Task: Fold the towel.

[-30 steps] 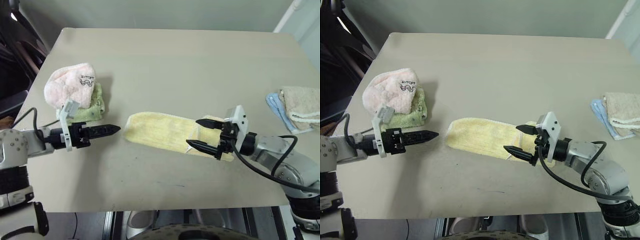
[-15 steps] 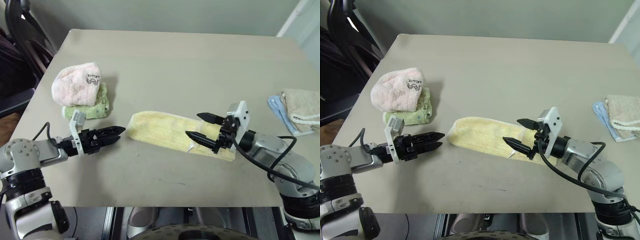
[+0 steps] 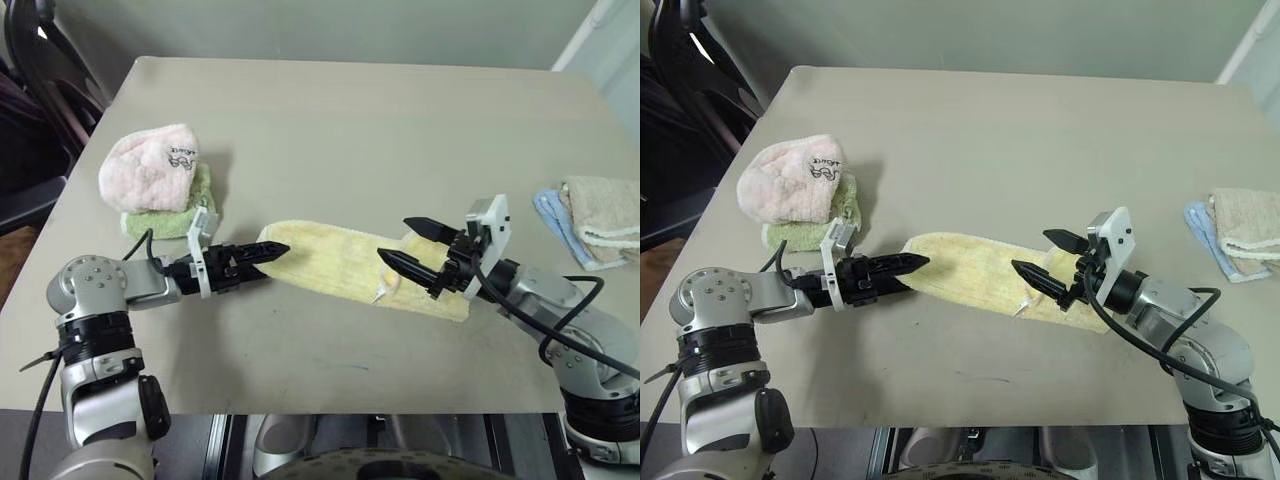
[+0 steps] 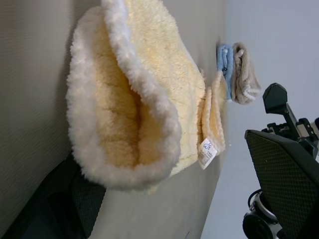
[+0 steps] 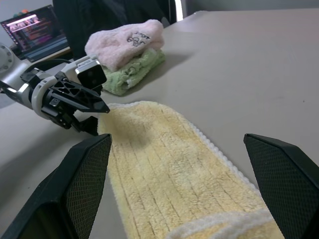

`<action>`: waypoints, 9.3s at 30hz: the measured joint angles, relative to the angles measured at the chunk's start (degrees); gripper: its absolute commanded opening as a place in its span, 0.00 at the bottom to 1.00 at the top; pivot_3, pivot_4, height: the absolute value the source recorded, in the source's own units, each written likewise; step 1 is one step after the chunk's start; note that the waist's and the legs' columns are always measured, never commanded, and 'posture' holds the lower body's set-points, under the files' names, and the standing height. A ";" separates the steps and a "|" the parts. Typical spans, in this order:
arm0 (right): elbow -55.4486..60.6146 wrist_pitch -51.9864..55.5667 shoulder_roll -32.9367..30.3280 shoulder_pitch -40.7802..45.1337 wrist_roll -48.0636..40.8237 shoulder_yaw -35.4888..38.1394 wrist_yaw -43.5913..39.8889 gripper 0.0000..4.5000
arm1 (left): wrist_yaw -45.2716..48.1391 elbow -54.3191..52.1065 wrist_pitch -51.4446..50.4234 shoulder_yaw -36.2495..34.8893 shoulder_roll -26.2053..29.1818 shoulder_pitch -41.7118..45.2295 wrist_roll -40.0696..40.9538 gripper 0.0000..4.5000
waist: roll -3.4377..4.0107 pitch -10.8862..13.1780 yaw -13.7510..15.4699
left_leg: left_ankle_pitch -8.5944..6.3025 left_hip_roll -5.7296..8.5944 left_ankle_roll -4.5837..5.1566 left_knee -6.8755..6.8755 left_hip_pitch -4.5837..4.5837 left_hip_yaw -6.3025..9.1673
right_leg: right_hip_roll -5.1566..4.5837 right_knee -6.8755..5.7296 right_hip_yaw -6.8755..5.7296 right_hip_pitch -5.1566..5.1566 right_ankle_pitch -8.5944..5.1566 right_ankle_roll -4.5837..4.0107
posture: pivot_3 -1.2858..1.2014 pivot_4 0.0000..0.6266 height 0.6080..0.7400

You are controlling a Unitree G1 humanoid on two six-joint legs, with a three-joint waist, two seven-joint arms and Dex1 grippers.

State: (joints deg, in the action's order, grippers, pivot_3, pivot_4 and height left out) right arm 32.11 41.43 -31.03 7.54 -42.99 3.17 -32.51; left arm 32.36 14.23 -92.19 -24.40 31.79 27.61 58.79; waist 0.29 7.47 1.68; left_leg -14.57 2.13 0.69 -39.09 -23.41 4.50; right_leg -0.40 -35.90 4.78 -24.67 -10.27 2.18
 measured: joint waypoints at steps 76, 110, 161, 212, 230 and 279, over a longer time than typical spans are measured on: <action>14.14 1.55 -9.70 -29.94 -7.43 33.24 4.48 1.00 | 35.43 7.54 26.97 44.14 -20.93 25.98 -18.03 0.01 | -0.60 0.33 0.63 | -0.01 0.12 0.54 -0.09 -0.19 -0.11 | -0.29 0.08 0.07 0.19 -0.40 1.96 | 0.52 0.24 0.95; 15.72 1.56 -9.79 -31.00 -9.08 35.74 7.22 1.00 | 32.47 17.09 46.98 46.43 -36.65 21.59 -35.48 0.85 | -0.58 0.33 0.67 | -0.41 0.26 1.15 -1.05 -0.53 -0.32 | -0.50 0.10 0.09 0.26 -0.19 2.50 | 0.52 0.24 0.95; -3.88 -8.23 1.40 -14.05 1.76 8.11 8.98 0.00 | 39.92 10.35 73.69 42.66 -24.28 10.51 -40.32 0.00 | -0.37 0.30 0.14 | -0.47 0.19 1.29 -1.04 -0.57 -0.34 | -0.56 0.22 -0.04 0.11 0.49 1.64 | 0.52 0.24 0.95; -28.28 30.44 -25.98 -11.08 -24.11 21.14 -8.53 0.99 | 37.42 -12.12 64.39 36.52 -10.52 2.58 -36.30 0.00 | 0.05 0.12 0.20 | -0.80 0.17 1.25 -0.91 -0.74 -0.39 | -0.52 0.90 -0.01 0.17 0.16 1.66 | 0.52 0.24 0.95; -30.85 38.42 -11.66 0.59 -22.56 15.31 -7.74 0.99 | 39.16 -16.20 68.51 36.81 -8.41 0.47 -33.81 0.00 | 0.09 0.11 -1.46 | -0.69 0.03 1.73 -0.92 -0.57 -0.12 | -0.19 0.79 0.01 0.22 0.76 0.71 | 0.52 0.24 0.95; -25.49 31.59 1.87 6.73 -56.14 26.90 24.27 0.00 | 38.31 -9.75 72.69 38.29 -10.92 1.30 -36.68 0.00 | 0.18 0.12 -1.26 | -0.68 0.09 1.63 -0.89 -0.82 -0.06 | -0.22 0.84 0.01 -0.04 0.75 0.71 | 0.52 0.24 0.95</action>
State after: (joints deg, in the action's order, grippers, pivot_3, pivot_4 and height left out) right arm 6.61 73.02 -29.16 14.27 -99.13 30.06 -8.24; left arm 70.66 4.48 -19.50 13.89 20.88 28.91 22.12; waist 0.47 7.59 0.42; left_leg -15.25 2.22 2.32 -39.98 -24.23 4.43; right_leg -0.62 -35.06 4.78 -24.70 -9.52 2.89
